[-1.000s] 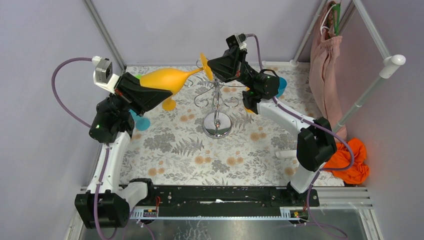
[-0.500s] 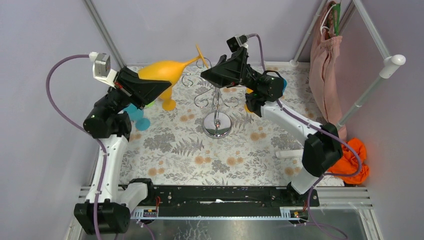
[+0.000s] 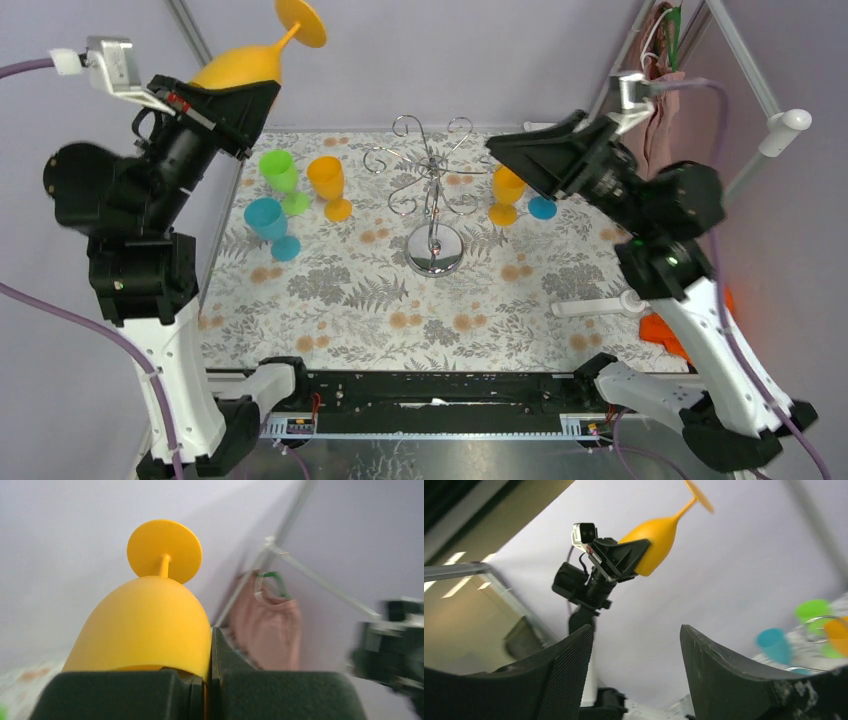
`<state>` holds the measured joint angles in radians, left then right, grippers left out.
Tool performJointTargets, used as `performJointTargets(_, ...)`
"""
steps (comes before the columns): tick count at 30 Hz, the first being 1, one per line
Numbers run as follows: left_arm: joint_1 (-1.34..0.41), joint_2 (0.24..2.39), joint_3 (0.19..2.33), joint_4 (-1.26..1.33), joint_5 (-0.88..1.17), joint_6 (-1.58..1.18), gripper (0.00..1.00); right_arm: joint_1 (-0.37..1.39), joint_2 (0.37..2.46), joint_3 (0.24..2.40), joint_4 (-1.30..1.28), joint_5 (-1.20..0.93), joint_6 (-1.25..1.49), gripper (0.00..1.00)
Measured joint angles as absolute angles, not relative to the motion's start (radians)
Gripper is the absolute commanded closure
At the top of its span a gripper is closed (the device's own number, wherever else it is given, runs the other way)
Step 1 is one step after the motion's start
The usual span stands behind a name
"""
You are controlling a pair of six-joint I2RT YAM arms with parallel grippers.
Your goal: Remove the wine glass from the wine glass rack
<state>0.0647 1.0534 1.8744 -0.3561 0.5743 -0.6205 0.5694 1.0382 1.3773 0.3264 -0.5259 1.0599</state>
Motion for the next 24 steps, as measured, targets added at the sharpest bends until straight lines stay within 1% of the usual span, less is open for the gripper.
performJointTargets(3, 0.065, 1.151, 2.021, -0.609, 0.445, -0.532, 1.0, 0.569, 0.974, 1.456, 0.102, -0.408, 0.889, 0.23)
performJointTargets(6, 0.066, 1.254, 2.104, -0.824, 0.335, -0.459, 1.0, 0.569, 0.934, 1.513, -0.068, -0.296, 0.761, 0.2)
performJointTargets(8, 0.067, 1.297, 2.098, -0.914, 0.278, -0.427, 1.0, 0.569, 0.927, 1.53, -0.142, -0.238, 0.706, 0.19)
performJointTargets(11, 0.067, 1.319, 2.005, -1.047, 0.186, -0.383, 1.0, 0.569, 0.93, 1.533, -0.253, -0.146, 0.641, 0.18)
performJointTargets(14, 0.066, 1.31, 1.933, -1.129, 0.136, -0.354, 1.0, 0.569, 0.937, 1.533, -0.326, -0.086, 0.601, 0.17)
performJointTargets(18, 0.049, 1.288, 1.889, -1.179, 0.091, -0.325, 1.0, 0.569, 0.949, 1.533, -0.381, -0.033, 0.577, 0.17)
performJointTargets(24, -0.054, 1.275, 1.851, -1.192, 0.059, -0.303, 1.0, 0.569, 0.948, 1.532, -0.403, 0.007, 0.569, 0.16)
